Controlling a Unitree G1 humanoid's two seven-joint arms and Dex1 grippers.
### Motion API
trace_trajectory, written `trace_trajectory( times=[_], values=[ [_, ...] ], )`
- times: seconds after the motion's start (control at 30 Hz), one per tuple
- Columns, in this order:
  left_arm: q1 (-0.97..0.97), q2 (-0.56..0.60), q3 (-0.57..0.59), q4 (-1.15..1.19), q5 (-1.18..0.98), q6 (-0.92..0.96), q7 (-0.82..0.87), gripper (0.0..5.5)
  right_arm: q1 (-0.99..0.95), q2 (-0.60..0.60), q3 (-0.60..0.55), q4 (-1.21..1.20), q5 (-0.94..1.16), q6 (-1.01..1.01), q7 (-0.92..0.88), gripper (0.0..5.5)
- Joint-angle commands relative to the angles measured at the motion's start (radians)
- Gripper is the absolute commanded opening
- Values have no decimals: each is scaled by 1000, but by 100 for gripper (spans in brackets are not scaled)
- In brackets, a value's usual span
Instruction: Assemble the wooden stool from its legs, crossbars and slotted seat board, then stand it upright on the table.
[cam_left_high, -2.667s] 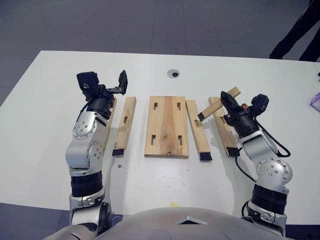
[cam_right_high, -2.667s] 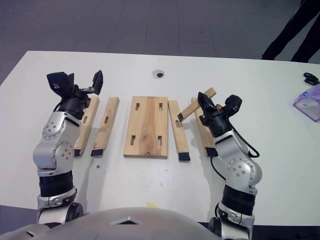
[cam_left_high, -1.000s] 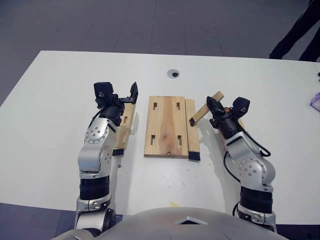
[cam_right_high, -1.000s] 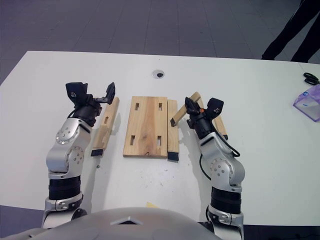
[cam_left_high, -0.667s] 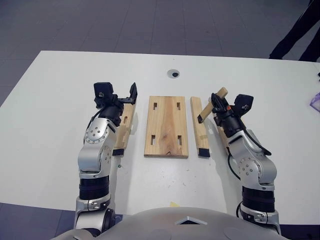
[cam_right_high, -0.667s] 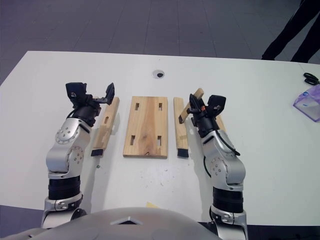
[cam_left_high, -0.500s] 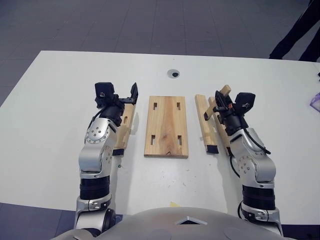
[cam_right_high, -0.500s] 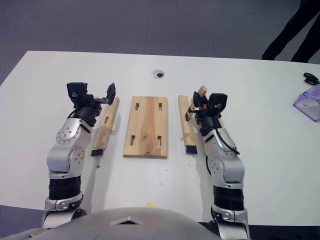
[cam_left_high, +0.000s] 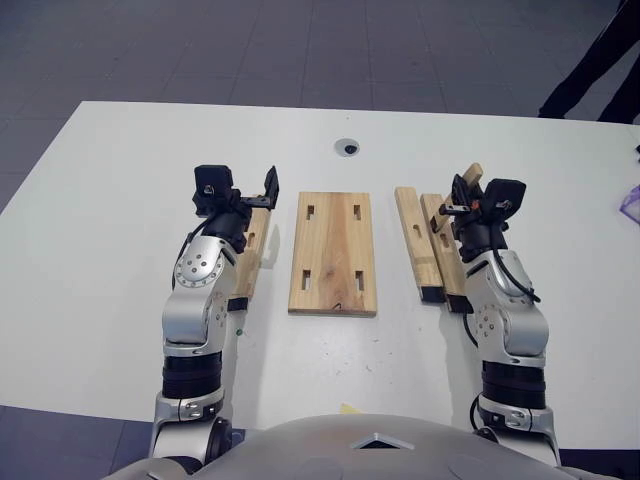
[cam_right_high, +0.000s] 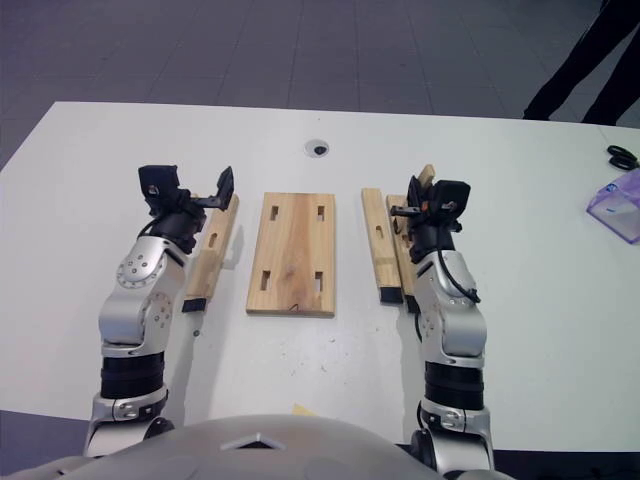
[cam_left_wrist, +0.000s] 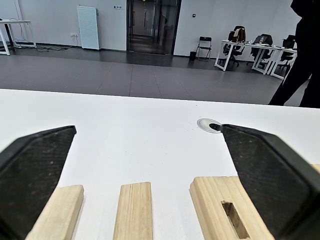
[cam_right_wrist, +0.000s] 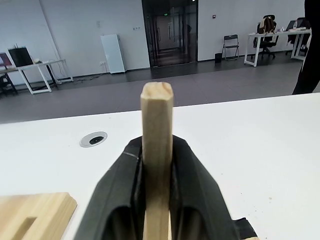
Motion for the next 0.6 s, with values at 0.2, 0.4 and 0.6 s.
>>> trace_trajectory(
  times=[0.2, 0.4, 0.6],
  values=[
    [4, -15, -11, 12, 12, -11, 0, 540, -5, 29, -18, -31, 52, 15, 7, 42],
    [6, -9, -8, 14, 13, -7, -5, 540, 35, 77, -56, -58, 160, 106, -18, 42],
    [4, -8, -9, 19, 11, -5, -7, 540, 31, 97, -48, -70, 169, 108, -29, 42]
  ],
)
